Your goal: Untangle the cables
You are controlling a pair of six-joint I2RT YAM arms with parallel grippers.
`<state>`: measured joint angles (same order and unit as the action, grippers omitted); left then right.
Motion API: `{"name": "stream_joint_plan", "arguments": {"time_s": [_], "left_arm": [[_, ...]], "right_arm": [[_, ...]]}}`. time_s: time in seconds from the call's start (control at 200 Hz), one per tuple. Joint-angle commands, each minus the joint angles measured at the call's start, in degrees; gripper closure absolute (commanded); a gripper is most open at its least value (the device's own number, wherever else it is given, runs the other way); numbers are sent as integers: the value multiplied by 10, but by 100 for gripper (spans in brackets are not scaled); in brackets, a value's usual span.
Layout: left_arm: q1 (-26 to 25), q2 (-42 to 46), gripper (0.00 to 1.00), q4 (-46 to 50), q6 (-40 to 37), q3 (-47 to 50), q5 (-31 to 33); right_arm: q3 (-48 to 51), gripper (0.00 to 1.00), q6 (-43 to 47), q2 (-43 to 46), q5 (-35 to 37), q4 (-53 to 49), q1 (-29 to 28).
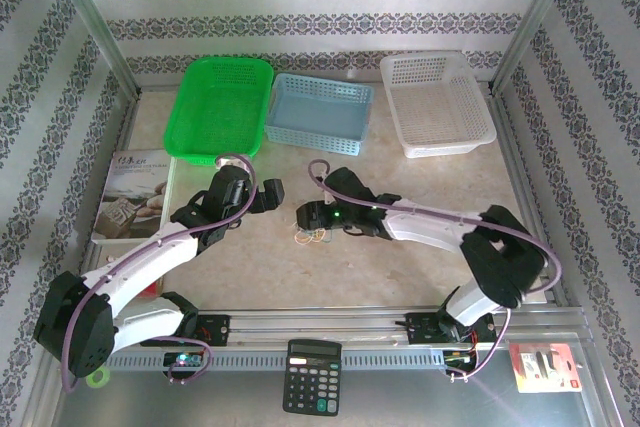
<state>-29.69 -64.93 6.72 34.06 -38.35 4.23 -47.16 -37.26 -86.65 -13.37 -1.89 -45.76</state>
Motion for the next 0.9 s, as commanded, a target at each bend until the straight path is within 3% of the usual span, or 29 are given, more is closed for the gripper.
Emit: {"name": "stream_joint_plan", "arguments": {"time_s": [0.0, 0.17, 0.315, 0.47, 0.894], "left_arm": [[-10, -3, 0, -27, 11, -2, -14], [-11, -14, 0, -34, 12, -11, -27], [-12, -27, 0, -38, 15, -18, -39], [-16, -37, 0, -43, 20, -21, -42], [-23, -38, 0, -46, 22, -26, -41]], "right_arm": [[39, 32, 3, 73, -7, -44, -1], [93, 31, -9, 163, 40, -83, 5], [132, 36, -29, 188, 64, -77, 13], [145, 45, -37, 158, 41, -48, 13], [140, 53, -50, 57, 35, 31, 12]]}}
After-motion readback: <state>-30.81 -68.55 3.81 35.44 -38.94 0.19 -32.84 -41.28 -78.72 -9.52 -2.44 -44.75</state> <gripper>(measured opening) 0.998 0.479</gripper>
